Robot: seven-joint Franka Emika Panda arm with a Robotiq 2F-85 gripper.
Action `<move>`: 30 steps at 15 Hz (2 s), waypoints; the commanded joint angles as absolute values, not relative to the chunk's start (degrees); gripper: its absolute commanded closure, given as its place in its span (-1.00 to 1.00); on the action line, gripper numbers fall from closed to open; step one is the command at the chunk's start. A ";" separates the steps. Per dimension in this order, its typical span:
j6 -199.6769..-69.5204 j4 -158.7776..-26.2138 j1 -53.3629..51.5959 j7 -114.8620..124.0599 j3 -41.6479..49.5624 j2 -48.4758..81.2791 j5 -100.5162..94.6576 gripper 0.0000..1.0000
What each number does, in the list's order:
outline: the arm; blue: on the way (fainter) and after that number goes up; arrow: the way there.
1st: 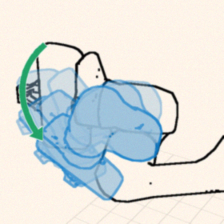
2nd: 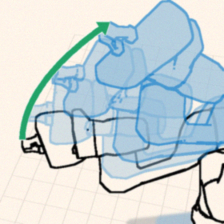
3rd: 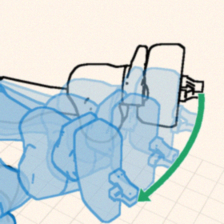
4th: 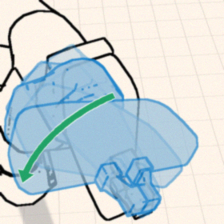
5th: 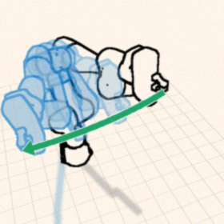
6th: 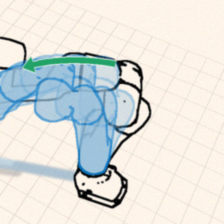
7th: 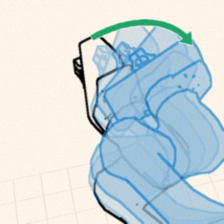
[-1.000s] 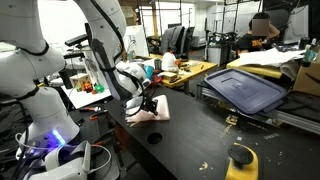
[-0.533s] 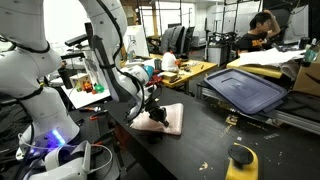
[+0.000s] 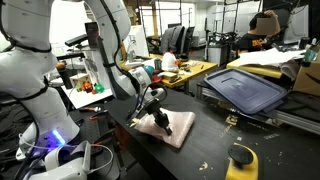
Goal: Fold the plastic in half, then move the plastic to the right
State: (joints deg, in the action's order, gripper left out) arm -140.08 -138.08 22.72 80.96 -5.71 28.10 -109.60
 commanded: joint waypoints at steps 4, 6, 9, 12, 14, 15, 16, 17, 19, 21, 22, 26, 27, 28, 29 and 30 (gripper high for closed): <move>-143.41 -130.96 18.16 81.12 -2.00 31.87 -86.53 1.00; -144.36 -129.57 17.10 81.47 -0.95 32.19 -81.68 1.00; -146.05 -127.93 15.62 81.77 0.68 32.61 -77.15 1.00; -149.05 -126.72 14.36 81.37 2.15 32.47 -74.35 1.00; -152.09 -126.26 13.67 80.77 2.87 32.23 -73.71 1.00; -153.85 -126.09 13.38 80.29 3.15 32.15 -73.53 1.00; -155.87 -125.92 13.29 79.63 3.27 32.14 -73.46 1.00; -156.51 -125.65 15.48 79.96 1.02 32.14 -75.07 1.00; -159.19 -125.62 15.62 78.79 0.78 31.80 -75.07 1.00; -161.29 -126.24 15.82 77.21 0.54 30.57 -75.37 1.00; -162.05 -126.69 15.93 75.88 0.50 29.64 -75.48 1.00; -165.37 -129.22 17.32 68.08 -0.09 24.56 -74.76 1.00; -166.12 -130.24 18.03 65.05 -0.59 22.57 -73.58 1.00; -167.19 -131.23 18.92 61.82 -1.31 20.86 -72.13 1.00; -168.45 -132.14 19.90 58.60 -2.18 19.41 -70.32 1.00; -169.75 -133.31 21.29 54.03 -3.82 18.10 -67.01 1.00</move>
